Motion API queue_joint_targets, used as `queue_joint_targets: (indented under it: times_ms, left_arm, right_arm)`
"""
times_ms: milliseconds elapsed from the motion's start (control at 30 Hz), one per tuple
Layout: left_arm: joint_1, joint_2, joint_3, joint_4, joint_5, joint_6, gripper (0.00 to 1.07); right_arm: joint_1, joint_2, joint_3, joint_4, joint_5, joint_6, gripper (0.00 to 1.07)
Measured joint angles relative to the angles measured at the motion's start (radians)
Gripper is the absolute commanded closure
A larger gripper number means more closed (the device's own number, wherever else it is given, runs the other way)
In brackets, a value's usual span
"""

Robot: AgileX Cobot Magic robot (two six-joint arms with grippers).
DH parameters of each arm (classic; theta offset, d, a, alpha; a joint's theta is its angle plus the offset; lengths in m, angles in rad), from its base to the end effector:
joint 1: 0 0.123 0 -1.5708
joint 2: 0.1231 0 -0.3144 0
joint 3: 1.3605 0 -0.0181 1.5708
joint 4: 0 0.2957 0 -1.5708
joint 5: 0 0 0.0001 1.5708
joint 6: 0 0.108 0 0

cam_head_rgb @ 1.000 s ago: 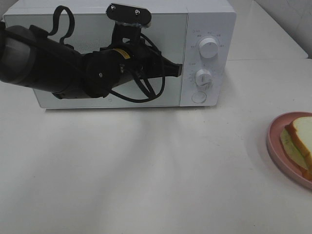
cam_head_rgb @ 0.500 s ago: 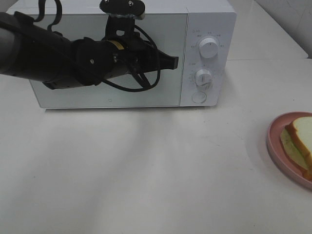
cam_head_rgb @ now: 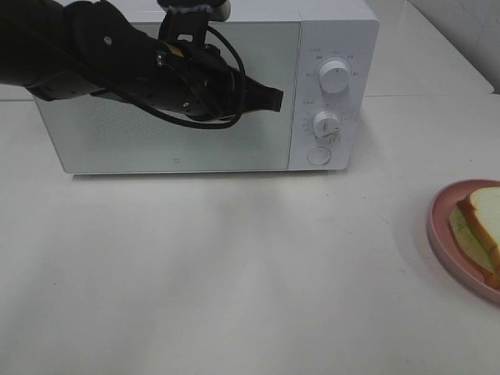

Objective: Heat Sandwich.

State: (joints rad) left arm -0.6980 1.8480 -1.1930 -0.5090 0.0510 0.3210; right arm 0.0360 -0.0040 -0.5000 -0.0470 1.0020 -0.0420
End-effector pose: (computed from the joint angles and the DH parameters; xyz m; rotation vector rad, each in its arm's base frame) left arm 0.3582 -0.3041 0.2067 0.5776 2.1563 -0.5220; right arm 0.0223 -0.0035 0.2971 -0.0766 1.9798 -0.0596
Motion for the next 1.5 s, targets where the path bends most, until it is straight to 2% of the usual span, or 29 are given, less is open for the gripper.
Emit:
queue_joint_targets:
  times_ms: [67,100,167,200,233,267,333,367,400,467,533,633,667,733,800,900,1000,1033,1067,1100,1133,1167,1200,1300,1367,1400,1500]
  left_arm:
    - [0.0,-0.026,0.0,0.0,0.118,-0.002,1.05]
    - [0.0,-0.026,0.0,0.0,0.118,-0.002,1.05]
    - [0.0,-0.041,0.0,0.0,0.204,-0.004,0.93]
    - [0.0,-0.05,0.0,0.003,0.253,-0.004,0.83]
    - [0.0,-0.069,0.0,0.02,0.34,-0.004,0.54]
    - [0.0,-0.069,0.0,0.02,0.34,-0.004,0.54]
    - [0.0,-0.086,0.0,0.041,0.43,-0.012,0.27]
    - [0.0,-0.099,0.0,0.056,0.505,-0.032,0.07]
    - [0.0,-0.106,0.0,0.068,0.547,-0.037,0.05]
    - [0.0,-0.112,0.0,0.079,0.59,-0.042,0.05]
    - [0.0,-0.139,0.0,0.143,0.721,-0.049,0.06]
    - [0.0,-0.163,0.0,0.196,0.812,-0.06,0.06]
    - [0.002,-0.192,0.0,0.241,0.9,-0.084,0.06]
    - [0.007,-0.203,0.0,0.263,0.936,-0.101,0.06]
    - [0.048,-0.245,0.0,0.299,1.013,-0.147,0.06]
    - [0.095,-0.272,-0.002,0.306,1.044,-0.164,0.06]
    - [0.226,-0.336,-0.004,0.308,1.097,-0.17,0.06]
    - [0.226,-0.336,-0.004,0.308,1.097,-0.17,0.06]
    - [0.264,-0.354,-0.004,0.308,1.111,-0.172,0.06]
    - [0.338,-0.386,-0.004,0.309,1.139,-0.173,0.06]
    - [0.379,-0.403,-0.004,0.312,1.148,-0.173,0.06]
    - [0.412,-0.416,-0.004,0.318,1.153,-0.173,0.06]
    - [0.412,-0.416,-0.004,0.318,1.153,-0.173,0.06]
    - [0.569,-0.477,-0.004,0.34,1.162,-0.189,0.06]
    - [0.597,-0.492,0.001,0.342,1.162,-0.193,0.06]
    - [0.66,-0.536,0.03,0.343,1.161,-0.205,0.06]
    - [0.704,-0.583,0.075,0.348,1.162,-0.212,0.06]
  right_arm:
    - [0.0,0.0,0.0,0.0,0.0,0.0,0.31]
    - [0.0,0.0,0.0,0.0,0.0,0.0,0.31]
    - [0.0,0.0,0.0,0.0,0.0,0.0,0.31]
    - [0.0,0.0,0.0,0.0,0.0,0.0,0.31]
    - [0.0,0.0,0.0,0.0,0.0,0.0,0.31]
    - [0.0,0.0,0.0,0.0,0.0,0.0,0.31]
    - [0.0,0.0,0.0,0.0,0.0,0.0,0.31]
    - [0.0,0.0,0.0,0.0,0.0,0.0,0.31]
    - [0.0,0.0,0.0,0.0,0.0,0.0,0.31]
    - [0.0,0.0,0.0,0.0,0.0,0.0,0.31]
    - [0.0,0.0,0.0,0.0,0.0,0.0,0.31]
    - [0.0,0.0,0.0,0.0,0.0,0.0,0.31]
    - [0.0,0.0,0.0,0.0,0.0,0.0,0.31]
    - [0.0,0.0,0.0,0.0,0.0,0.0,0.31]
    - [0.0,0.0,0.0,0.0,0.0,0.0,0.31]
    - [0.0,0.0,0.0,0.0,0.0,0.0,0.31]
    - [0.0,0.0,0.0,0.0,0.0,0.0,0.31]
    - [0.0,0.0,0.0,0.0,0.0,0.0,0.31]
    - [0.0,0.0,0.0,0.0,0.0,0.0,0.31]
    - [0.0,0.0,0.0,0.0,0.0,0.0,0.31]
    - [0.0,0.0,0.0,0.0,0.0,0.0,0.31]
    - [0.0,0.0,0.0,0.0,0.0,0.0,0.31]
    - [0.0,0.0,0.0,0.0,0.0,0.0,0.31]
    - [0.0,0.0,0.0,0.0,0.0,0.0,0.31]
    - [0.0,0.0,0.0,0.0,0.0,0.0,0.31]
    - [0.0,0.0,0.0,0.0,0.0,0.0,0.31]
    - [0.0,0.0,0.0,0.0,0.0,0.0,0.31]
